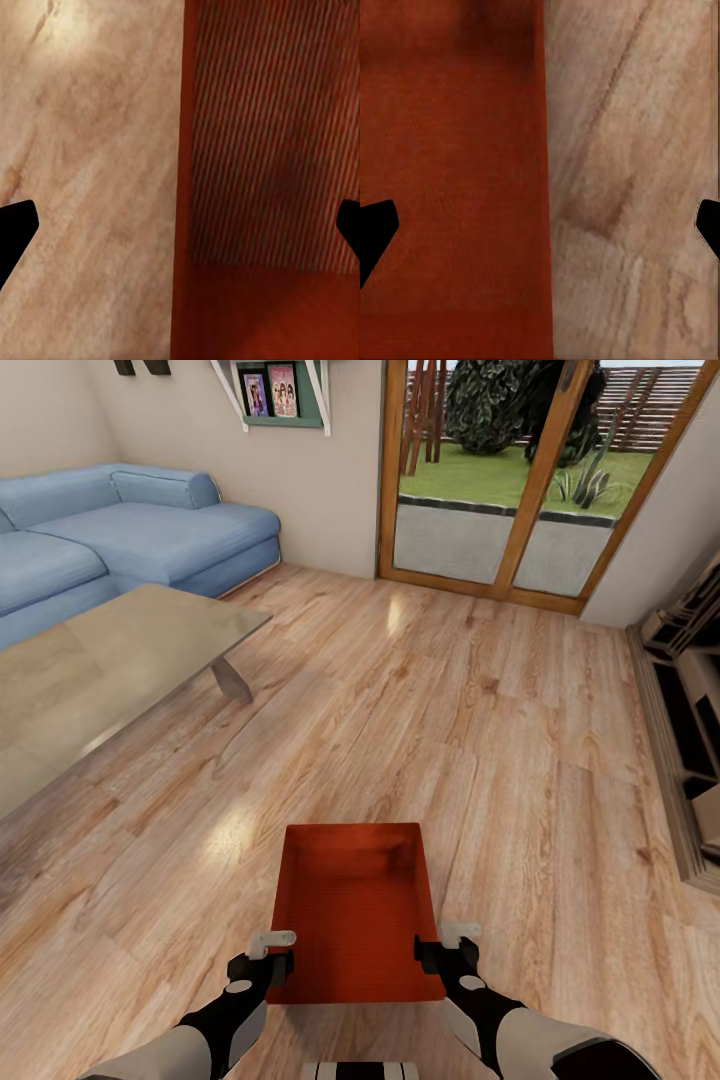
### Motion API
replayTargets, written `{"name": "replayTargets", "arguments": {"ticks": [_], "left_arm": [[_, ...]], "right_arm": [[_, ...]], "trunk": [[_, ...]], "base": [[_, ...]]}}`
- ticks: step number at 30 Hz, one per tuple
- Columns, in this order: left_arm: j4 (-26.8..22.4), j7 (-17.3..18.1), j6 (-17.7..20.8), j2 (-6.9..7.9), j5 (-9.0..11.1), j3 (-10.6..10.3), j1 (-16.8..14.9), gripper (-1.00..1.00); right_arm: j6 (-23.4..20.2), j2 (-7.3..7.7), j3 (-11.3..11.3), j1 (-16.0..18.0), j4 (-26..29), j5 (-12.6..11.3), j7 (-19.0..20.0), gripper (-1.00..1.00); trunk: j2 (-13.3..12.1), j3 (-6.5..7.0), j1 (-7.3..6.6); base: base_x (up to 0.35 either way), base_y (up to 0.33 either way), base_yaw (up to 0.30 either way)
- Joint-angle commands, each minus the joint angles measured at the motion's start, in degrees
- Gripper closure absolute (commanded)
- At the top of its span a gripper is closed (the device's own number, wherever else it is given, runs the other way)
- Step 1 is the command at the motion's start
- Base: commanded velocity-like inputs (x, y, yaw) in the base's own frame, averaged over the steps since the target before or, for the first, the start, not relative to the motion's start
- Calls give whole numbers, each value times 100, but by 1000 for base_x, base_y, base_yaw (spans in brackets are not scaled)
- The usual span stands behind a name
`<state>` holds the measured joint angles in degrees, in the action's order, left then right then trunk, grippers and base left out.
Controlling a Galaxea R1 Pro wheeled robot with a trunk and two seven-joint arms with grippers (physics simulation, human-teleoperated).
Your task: Move the two storage containers from the living room to the garage. In the garage, place one container on the floor and stack the other container on top of it (either order is fine).
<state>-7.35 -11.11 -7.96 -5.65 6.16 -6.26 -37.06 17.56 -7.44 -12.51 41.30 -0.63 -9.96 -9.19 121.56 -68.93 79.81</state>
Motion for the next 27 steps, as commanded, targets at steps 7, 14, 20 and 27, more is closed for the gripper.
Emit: {"name": "replayTargets", "arguments": {"ticks": [7,14,20,27], "left_arm": [[6,-22,-22,2,60,-50,-3,-100],[7,-22,-22,2,60,-50,-3,-100],[13,-22,-18,2,60,-50,-3,-100],[7,-20,-21,10,61,-50,-3,-100]], "right_arm": [[20,23,-59,2,-7,-42,-13,-100],[20,23,-59,1,-7,-42,-13,-100],[20,23,-59,1,-7,-45,-13,-100],[20,23,-59,1,-7,-48,-13,-100]], "trunk": [[1,-3,-1],[1,-3,-1],[122,-57,65],[402,-183,219]], "base": [[0,0,0],[0,0,0],[0,0,0],[0,0,0]]}}
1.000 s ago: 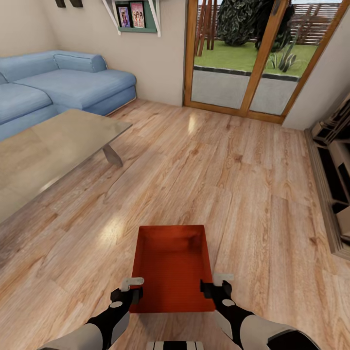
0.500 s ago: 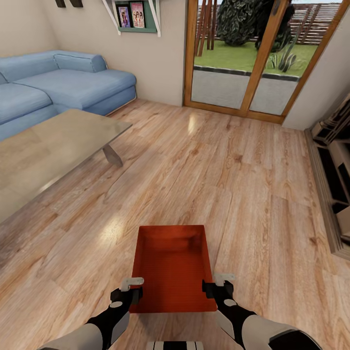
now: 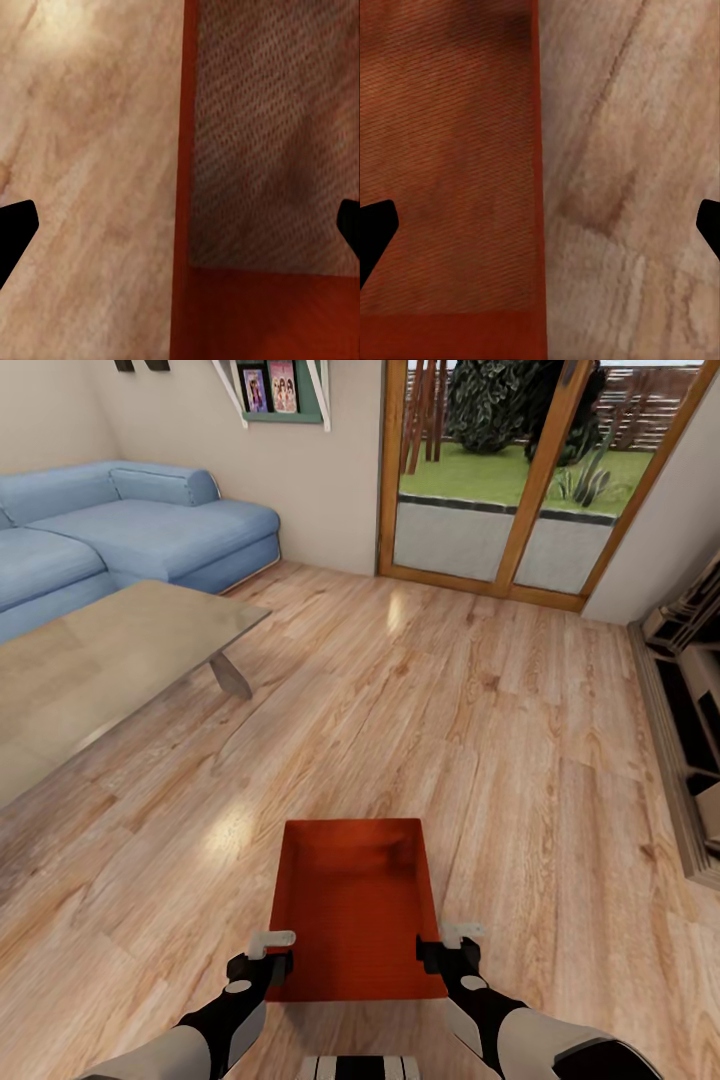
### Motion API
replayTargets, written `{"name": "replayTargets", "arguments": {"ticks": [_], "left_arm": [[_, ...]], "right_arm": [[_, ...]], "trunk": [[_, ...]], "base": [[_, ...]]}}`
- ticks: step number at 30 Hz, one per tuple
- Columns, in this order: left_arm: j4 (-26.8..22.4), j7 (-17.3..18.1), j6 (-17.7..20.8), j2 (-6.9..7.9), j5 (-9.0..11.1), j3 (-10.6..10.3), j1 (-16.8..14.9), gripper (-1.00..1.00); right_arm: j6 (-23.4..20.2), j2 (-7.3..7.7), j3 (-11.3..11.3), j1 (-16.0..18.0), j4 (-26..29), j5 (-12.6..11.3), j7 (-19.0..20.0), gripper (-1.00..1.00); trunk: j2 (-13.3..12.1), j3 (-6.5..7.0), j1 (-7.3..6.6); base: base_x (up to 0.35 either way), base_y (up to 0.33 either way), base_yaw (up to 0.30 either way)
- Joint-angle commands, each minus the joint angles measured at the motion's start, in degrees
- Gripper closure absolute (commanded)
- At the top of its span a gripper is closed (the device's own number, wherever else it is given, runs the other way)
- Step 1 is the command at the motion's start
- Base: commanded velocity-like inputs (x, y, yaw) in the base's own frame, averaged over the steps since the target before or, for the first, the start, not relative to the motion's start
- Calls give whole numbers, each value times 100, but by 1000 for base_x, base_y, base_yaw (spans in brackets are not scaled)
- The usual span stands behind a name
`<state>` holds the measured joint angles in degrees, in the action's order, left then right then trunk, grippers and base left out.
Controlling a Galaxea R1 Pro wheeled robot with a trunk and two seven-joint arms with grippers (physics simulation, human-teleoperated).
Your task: Move the two storage containers from the living room to the garage. In the garage, place one container on the floor and stack the other container on top of it (either order is fine).
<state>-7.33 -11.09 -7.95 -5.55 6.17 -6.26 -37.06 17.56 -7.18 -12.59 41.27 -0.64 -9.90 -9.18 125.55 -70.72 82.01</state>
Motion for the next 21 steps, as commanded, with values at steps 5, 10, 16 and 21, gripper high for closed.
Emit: {"name": "replayTargets", "arguments": {"ticks": [5,10,16,21], "left_arm": [[4,-23,-22,1,60,-51,-3,-100],[4,-24,-22,1,60,-51,-3,-100],[4,-25,-23,0,60,-51,-3,-100],[4,-25,-23,1,61,-51,-3,-100]], "right_arm": [[20,-2,-50,7,-7,-55,-13,-100],[20,-2,-50,8,-7,-56,-13,-100],[20,-2,-50,4,-7,-56,-13,-100],[20,-2,-50,4,-7,-56,-13,-100]], "trunk": [[123,-58,66],[123,-58,66],[123,-58,66],[123,-58,66]], "base": [[0,0,0],[0,0,0],[0,0,0],[0,0,0]]}}
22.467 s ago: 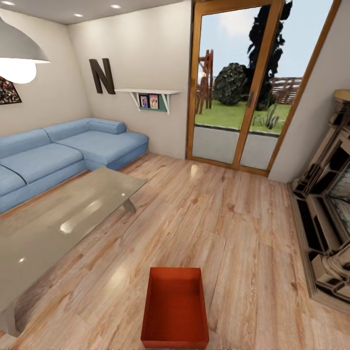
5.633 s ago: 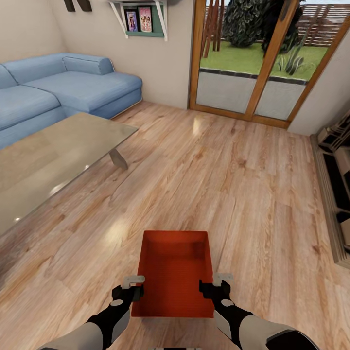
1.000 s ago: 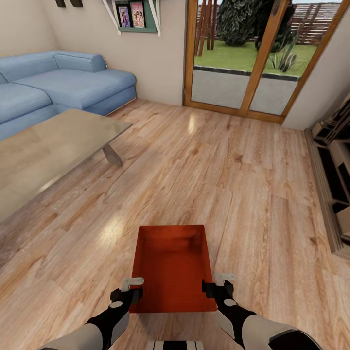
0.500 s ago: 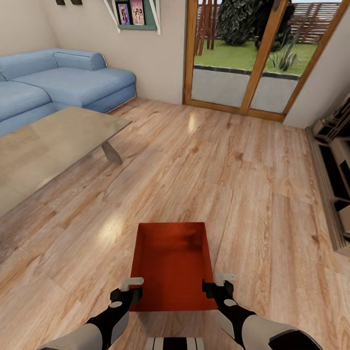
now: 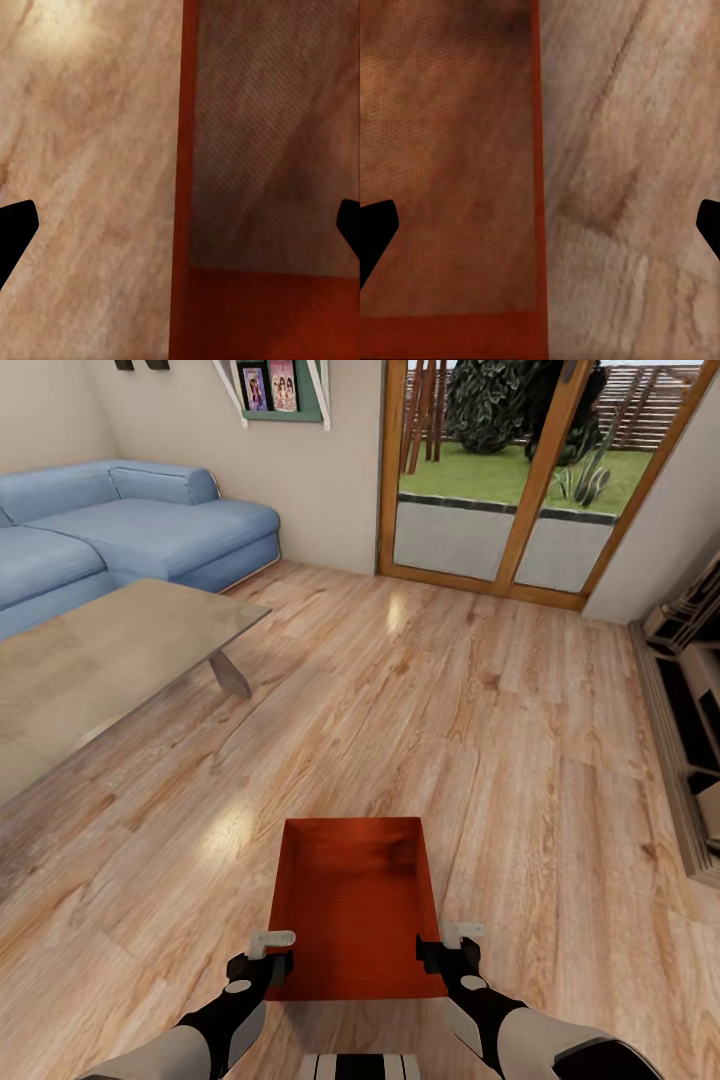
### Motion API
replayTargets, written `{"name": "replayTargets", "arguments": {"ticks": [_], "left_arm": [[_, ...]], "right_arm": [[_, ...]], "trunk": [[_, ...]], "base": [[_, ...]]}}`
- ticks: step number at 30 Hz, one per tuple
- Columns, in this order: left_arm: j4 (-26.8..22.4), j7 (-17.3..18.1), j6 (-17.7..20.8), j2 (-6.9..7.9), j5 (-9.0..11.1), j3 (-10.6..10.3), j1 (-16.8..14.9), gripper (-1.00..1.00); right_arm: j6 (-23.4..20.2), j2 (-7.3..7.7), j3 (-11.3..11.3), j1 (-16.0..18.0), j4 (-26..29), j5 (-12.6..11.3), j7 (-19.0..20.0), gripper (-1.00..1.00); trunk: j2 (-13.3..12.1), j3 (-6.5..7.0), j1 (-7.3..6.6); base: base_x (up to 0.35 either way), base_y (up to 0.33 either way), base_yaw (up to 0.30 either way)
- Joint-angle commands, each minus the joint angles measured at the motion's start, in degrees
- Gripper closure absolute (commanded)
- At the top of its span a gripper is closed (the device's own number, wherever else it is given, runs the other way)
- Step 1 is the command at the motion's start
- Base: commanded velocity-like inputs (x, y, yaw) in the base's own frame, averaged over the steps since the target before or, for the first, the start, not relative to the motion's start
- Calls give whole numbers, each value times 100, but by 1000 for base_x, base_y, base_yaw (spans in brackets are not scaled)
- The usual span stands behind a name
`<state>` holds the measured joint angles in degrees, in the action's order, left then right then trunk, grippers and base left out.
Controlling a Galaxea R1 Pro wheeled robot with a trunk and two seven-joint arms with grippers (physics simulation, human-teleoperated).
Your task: Move the two storage containers from the living room to the garage. In the garage, place one container on the floor and stack the other container on top of it (either order is fine).
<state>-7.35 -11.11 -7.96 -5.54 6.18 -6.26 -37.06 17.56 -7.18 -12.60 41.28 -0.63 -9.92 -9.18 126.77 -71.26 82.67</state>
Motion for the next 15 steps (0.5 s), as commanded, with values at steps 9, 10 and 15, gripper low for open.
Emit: {"name": "replayTargets", "arguments": {"ticks": [9,10,15], "left_arm": [[6,-14,-22,0,59,-50,-3,-100],[6,-14,-22,0,59,-50,-3,-100],[6,-18,-22,0,60,-50,-3,-100]], "right_arm": [[20,-2,-49,3,-7,-54,-13,-100],[20,-2,-49,4,-7,-54,-13,-100],[20,-2,-49,3,-7,-54,-13,-100]], "trunk": [[322,-147,175],[362,-165,197],[483,-219,263]], "base": [[0,0,0],[0,0,0],[0,0,0]]}}
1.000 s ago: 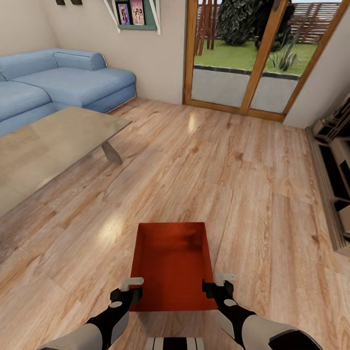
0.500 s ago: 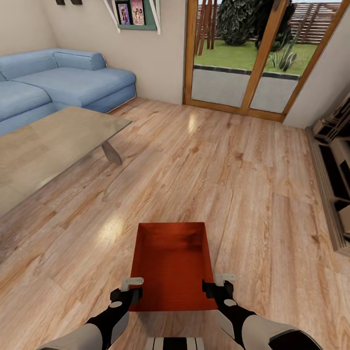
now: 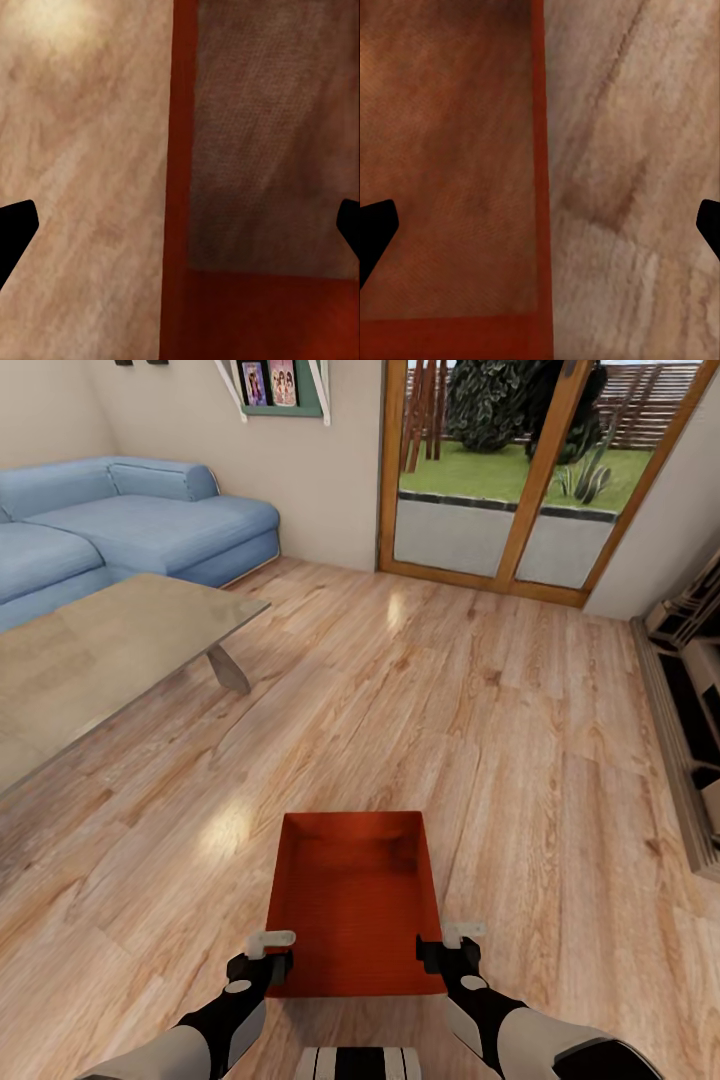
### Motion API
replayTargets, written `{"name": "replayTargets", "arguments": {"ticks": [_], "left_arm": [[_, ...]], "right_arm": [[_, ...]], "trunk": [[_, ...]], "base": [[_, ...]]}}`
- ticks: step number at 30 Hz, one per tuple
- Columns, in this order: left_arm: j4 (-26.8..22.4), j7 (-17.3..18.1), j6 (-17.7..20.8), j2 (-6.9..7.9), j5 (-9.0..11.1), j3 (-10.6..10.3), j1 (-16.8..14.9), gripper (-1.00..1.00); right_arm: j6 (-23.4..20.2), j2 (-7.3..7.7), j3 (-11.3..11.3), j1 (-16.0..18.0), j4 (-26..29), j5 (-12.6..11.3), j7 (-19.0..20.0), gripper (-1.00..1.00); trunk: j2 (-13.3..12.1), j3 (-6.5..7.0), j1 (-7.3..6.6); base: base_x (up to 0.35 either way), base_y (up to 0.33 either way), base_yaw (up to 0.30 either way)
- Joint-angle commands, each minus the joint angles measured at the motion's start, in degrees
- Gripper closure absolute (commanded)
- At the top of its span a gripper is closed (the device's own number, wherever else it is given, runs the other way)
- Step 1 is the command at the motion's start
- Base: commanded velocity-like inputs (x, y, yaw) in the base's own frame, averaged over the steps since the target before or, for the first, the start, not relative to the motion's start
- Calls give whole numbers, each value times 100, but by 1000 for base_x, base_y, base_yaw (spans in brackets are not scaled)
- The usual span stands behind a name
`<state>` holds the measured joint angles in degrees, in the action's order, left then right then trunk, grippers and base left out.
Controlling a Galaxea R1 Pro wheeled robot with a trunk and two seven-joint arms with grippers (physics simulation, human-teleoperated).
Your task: Move the two storage containers from the living room to the garage. In the garage, place one container on the floor and stack the other container on top of it (either order is fine).
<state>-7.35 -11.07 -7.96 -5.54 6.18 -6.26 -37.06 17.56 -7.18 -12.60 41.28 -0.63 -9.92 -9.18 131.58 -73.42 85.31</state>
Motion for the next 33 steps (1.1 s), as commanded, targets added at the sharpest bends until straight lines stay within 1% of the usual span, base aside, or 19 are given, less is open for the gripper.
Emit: {"name": "replayTargets", "arguments": {"ticks": [1,20,26,33], "left_arm": [[6,-21,-22,0,61,-50,-3,-100],[6,-20,-20,0,62,-50,-3,-100],[12,-18,-22,0,61,-50,-3,-100],[21,-38,-9,-5,67,-50,-3,-100]], "right_arm": [[20,-2,-50,5,-7,-54,-13,-100],[20,-2,-50,4,-7,-54,-13,-100],[20,-2,-50,3,-7,-54,-14,-100],[20,-2,-50,4,-7,-55,-18,-100]], "trunk": [[1,-3,-1],[1,-3,-1],[242,-111,131],[242,-111,131]], "base": [[0,0,0],[0,0,0],[0,0,0],[0,0,0]]}}
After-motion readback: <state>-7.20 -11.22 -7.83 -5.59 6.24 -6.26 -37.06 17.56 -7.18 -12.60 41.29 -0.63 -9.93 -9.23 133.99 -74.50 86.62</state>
